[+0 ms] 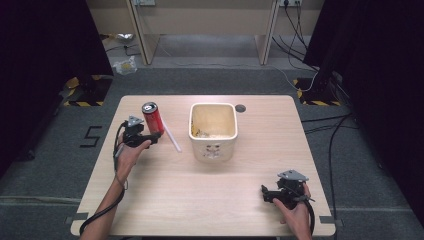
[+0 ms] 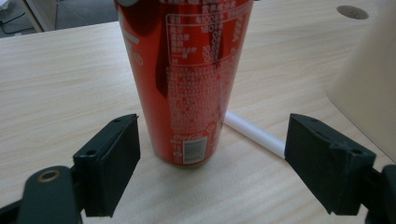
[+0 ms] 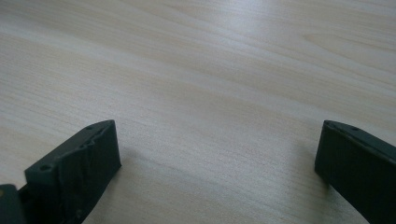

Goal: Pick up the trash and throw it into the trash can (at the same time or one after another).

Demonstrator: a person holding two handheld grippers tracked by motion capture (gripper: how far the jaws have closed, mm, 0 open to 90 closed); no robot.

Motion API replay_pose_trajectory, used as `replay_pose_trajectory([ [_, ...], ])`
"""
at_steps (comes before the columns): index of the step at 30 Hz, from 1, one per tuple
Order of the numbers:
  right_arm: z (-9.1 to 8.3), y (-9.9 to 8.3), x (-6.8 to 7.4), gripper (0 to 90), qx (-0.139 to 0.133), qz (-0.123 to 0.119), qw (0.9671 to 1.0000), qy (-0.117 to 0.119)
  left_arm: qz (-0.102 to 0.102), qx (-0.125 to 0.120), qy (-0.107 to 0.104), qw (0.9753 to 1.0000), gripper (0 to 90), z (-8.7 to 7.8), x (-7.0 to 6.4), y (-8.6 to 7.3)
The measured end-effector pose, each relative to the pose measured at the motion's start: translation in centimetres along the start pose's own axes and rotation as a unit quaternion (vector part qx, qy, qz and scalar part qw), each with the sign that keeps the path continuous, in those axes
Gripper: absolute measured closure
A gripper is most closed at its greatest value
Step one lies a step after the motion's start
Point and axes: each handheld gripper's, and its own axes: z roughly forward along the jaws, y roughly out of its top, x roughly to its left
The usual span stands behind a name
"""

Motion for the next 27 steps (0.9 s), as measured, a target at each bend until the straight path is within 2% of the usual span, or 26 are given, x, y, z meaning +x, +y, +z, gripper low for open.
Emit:
replay_pose_trajectory([
  [16,0.0,0.0,0.1,0.3,0.000,-0.002,1.0000,0.004,-0.008,-0.011,0.021,0.9997,21.8,1.9,0.7,1.2],
  [27,0.0,0.0,0.1,0.3,-0.001,-0.005,1.0000,0.005,-0.008,-0.007,0.024,0.9997,30.5,3.2,0.8,1.2],
])
